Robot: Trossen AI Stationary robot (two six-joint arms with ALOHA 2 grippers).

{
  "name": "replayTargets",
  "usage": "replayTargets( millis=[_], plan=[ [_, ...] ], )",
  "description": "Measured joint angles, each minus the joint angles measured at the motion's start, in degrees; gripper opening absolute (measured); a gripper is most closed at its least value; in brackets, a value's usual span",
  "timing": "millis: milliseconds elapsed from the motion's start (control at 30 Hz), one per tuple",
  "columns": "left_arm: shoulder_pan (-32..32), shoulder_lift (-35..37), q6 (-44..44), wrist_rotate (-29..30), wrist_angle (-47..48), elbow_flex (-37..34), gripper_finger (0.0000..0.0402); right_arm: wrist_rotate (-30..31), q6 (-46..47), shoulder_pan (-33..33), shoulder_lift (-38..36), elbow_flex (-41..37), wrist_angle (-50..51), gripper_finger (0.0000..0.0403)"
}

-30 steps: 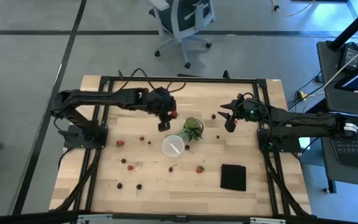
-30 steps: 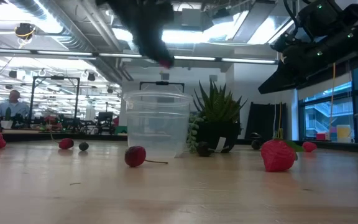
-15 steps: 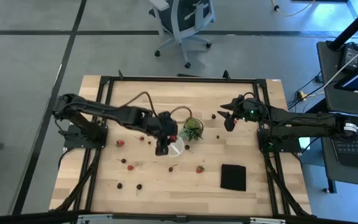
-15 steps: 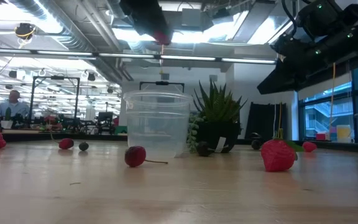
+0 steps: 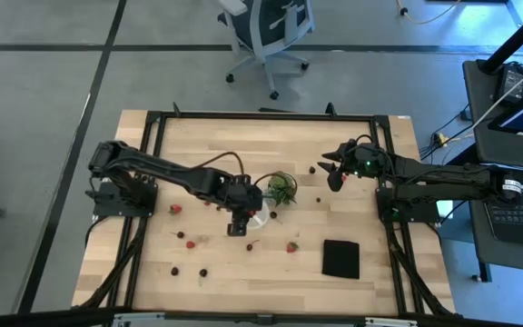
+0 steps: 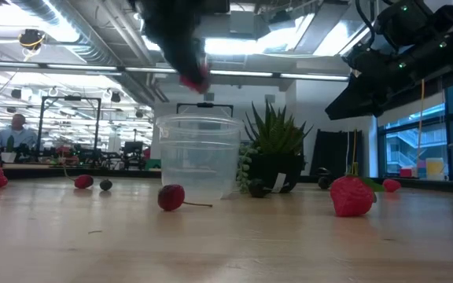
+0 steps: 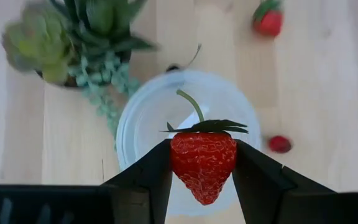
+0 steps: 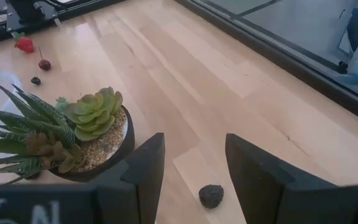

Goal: Pick and placing Produce into tupperware
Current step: Put the top strawberry into the transparent container

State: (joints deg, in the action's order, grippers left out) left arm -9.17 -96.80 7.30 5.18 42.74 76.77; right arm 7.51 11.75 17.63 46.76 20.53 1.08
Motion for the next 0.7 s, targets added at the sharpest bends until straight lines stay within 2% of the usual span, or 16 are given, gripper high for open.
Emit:
replayTargets(
  millis=[267, 700],
  plan=[
    [0.72, -5.89, 0.16, 0.09, 0.56, 0.0, 0.0142, 0.0, 0.02, -0.02, 0.02, 0.0, 0.68, 0.0172],
    [1.03, -7.09, -0.15, 0.09, 0.26, 0.02, 0.0142, 0.0, 0.15, -0.11, 0.02, 0.0, 1.18, 0.0172]
  ],
)
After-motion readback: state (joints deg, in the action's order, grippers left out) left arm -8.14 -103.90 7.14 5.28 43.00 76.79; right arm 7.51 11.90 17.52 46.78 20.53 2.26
